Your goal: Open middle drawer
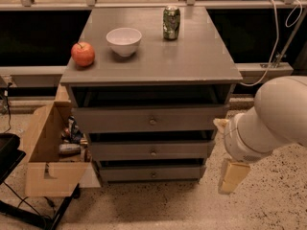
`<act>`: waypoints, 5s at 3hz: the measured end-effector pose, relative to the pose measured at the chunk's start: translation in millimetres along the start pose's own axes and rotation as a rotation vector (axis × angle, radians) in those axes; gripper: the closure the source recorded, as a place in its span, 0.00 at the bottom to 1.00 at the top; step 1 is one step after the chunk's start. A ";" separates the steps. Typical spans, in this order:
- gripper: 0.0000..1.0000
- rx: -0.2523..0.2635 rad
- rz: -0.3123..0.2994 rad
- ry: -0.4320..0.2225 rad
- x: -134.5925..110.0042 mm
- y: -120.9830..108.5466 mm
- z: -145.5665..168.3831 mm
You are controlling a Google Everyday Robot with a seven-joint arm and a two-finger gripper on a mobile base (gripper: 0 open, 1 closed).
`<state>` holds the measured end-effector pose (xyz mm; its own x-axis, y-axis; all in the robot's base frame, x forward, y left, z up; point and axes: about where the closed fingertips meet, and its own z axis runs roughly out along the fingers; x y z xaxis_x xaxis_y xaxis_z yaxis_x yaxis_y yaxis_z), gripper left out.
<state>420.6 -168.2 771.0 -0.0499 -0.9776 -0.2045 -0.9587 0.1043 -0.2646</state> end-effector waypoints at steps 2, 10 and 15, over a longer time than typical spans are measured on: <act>0.00 -0.031 -0.152 0.116 -30.2 13.2 84.1; 0.00 0.050 -0.127 0.114 -15.5 -85.0 348.3; 0.64 -0.001 -0.081 0.176 9.5 -109.3 421.2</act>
Offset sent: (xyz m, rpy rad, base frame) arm 0.0297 0.0860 -0.1733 -0.3199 0.0225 0.2957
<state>642.9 -111.8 401.0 -0.0203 -0.9997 -0.0145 -0.9618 0.0235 -0.2728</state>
